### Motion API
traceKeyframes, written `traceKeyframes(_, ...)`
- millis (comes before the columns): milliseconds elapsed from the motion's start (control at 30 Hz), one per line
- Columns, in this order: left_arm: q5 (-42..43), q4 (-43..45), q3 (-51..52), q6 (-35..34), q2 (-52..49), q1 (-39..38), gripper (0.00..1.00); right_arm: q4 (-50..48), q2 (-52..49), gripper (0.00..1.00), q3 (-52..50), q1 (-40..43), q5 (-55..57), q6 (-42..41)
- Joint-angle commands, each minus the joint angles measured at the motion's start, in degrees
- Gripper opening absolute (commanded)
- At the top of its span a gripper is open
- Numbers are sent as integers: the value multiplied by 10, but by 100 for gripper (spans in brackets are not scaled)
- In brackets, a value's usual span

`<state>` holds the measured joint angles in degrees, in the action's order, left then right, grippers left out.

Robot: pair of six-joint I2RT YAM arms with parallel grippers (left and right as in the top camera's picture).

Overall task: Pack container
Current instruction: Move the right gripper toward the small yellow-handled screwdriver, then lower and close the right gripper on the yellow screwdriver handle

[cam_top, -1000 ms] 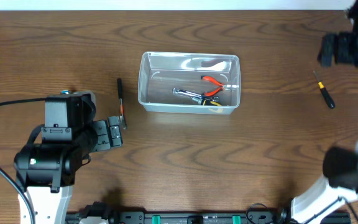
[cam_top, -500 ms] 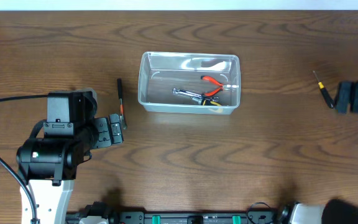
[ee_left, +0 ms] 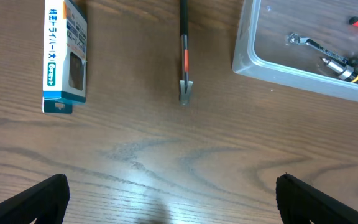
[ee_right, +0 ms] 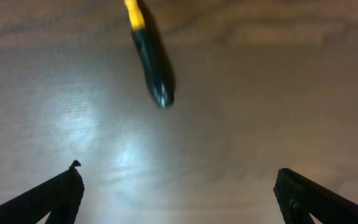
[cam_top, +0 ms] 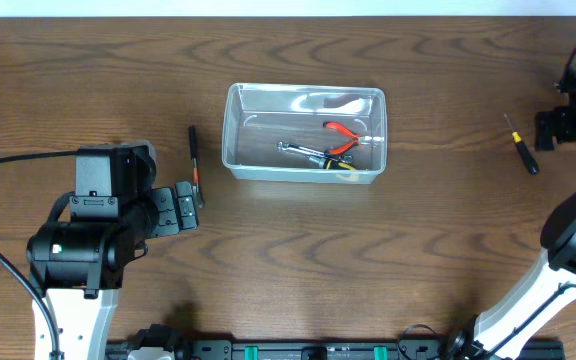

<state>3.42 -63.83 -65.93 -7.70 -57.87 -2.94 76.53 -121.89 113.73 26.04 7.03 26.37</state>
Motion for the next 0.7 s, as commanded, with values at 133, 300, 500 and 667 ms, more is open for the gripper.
traceKeyframes(133, -7, 1, -8, 1, -1, 0, 98, -45, -53, 99, 18, -19, -49, 96)
traceKeyframes(300, -7, 1, -8, 1, -1, 0, 98, -61, -95, 99, 18, -22, -80, 106)
traceKeyframes(500, -7, 3, -8, 1, -1, 0, 98, -63, -141, 99, 18, -22, -79, 103)
traceKeyframes(667, -7, 10, -8, 1, -1, 0, 98, -72, -157, 99, 18, -22, -79, 103)
